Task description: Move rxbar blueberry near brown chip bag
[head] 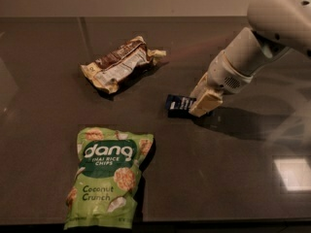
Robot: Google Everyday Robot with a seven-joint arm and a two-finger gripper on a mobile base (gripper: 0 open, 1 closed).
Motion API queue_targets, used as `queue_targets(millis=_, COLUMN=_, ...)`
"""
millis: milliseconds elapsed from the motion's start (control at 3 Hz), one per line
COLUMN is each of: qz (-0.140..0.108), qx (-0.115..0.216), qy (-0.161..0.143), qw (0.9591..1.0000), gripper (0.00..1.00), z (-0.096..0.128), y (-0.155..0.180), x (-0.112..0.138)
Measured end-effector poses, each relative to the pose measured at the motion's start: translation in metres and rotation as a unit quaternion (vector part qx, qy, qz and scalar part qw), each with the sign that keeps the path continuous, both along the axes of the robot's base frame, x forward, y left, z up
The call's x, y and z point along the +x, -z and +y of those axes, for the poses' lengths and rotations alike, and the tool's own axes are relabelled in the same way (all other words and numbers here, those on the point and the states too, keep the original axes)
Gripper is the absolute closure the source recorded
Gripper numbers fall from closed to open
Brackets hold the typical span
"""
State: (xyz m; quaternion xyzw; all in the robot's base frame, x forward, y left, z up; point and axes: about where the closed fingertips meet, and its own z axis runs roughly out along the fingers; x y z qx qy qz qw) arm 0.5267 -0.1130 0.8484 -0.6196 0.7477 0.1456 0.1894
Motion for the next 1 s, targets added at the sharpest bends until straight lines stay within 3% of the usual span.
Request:
queue_targets(millis=333, qz=-0.013, qx=0.006, qy=0.001, qw=0.9999, gripper=1.00, z=0.010, y=-0.017, x=0.017)
queue_targets(millis=1000, qz=-0.041, qx=0.017, qy=-0.008, qw=0.9990, gripper=1.00, z=0.040, y=-0.030, x=0.078)
